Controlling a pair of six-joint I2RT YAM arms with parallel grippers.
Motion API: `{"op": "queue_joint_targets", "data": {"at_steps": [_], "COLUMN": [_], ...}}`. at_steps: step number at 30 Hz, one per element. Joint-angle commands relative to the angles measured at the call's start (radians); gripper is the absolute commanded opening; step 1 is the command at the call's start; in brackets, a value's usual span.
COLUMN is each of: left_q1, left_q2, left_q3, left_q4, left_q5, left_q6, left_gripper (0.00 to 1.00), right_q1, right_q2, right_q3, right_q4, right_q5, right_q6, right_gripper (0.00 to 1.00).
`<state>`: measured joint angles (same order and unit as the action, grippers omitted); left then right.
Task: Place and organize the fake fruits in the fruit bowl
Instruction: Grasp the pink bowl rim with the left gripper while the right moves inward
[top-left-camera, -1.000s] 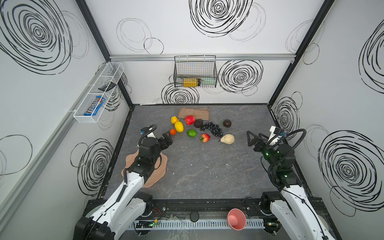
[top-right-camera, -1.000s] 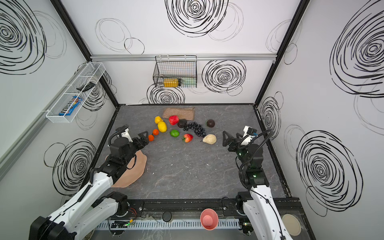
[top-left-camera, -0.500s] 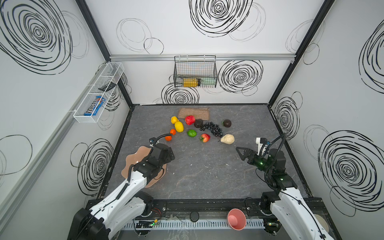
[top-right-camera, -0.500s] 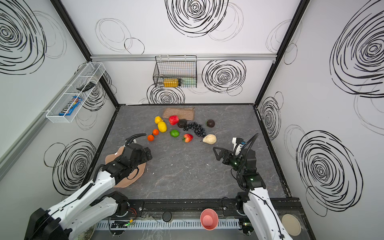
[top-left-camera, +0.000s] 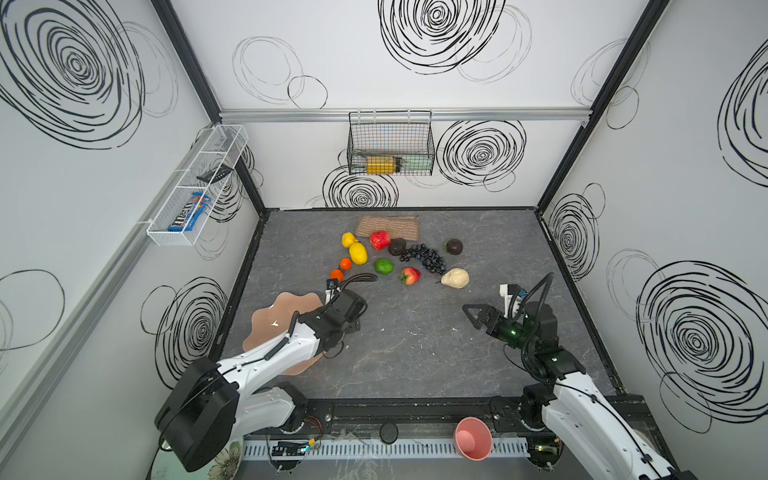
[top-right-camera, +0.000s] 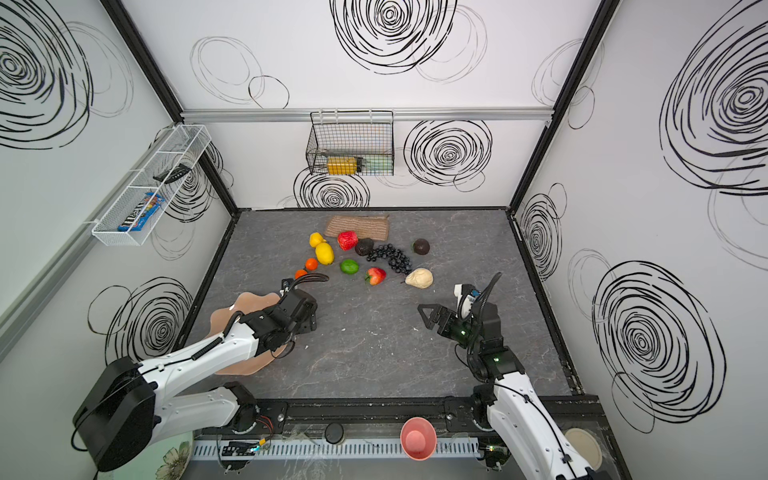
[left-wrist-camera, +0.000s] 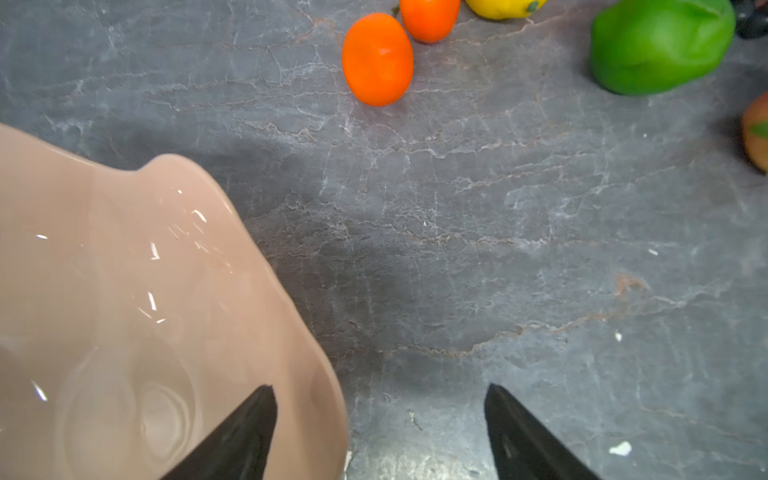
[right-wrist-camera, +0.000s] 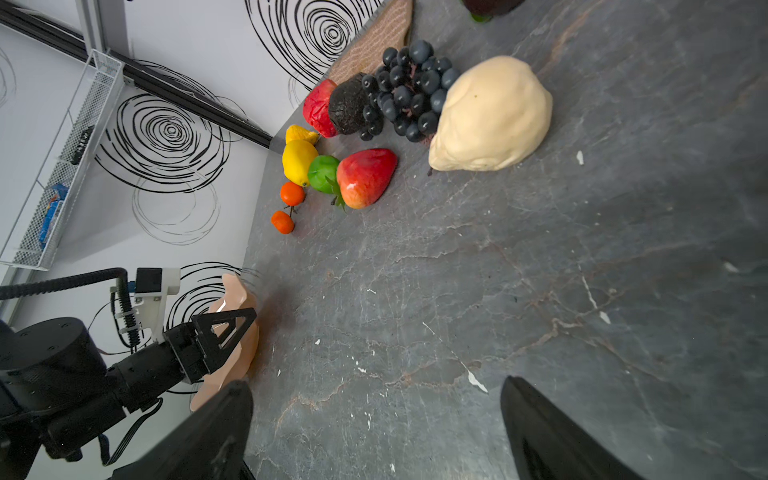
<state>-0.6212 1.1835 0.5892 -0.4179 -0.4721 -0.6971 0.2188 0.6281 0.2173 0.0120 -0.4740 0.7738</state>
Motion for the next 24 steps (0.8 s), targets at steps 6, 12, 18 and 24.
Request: {"op": "queue_joint_targets", "data": {"at_steps": [6, 12, 18, 24], "left_q1": [-0.012, -0.014, -0.014, -0.015], "left_q2": [0.029, 0.054, 0.053, 0.054], "left_q3": [0.022, 0.015, 0.012, 0.009], "left_q4": [-0.038, -0.028, -0.018, -0.005], "left_q5": [-0.123, -0.132, -0.132, -0.132], "left_q6": [-0.031, -0.032, -0.031, -0.022], "left_gripper": [0.73, 0.59, 0.48, 0.31], "right_q1": [0.011, 0.039, 0.052, 0.059], "right_q2": [-0.027, -0.033, -0.025, 0.005], "right_q3": [-0.027, -0.003, -0.005, 0.016], "right_q4": [0.037, 0.005, 0.025, 0.030], "right_q5": [-0.019, 0.005, 0.014, 0.006], "right_q6": [0.124, 0.113, 0.130, 0.143], "right_gripper": [0.97, 0.98, 0.98, 0.98]}}
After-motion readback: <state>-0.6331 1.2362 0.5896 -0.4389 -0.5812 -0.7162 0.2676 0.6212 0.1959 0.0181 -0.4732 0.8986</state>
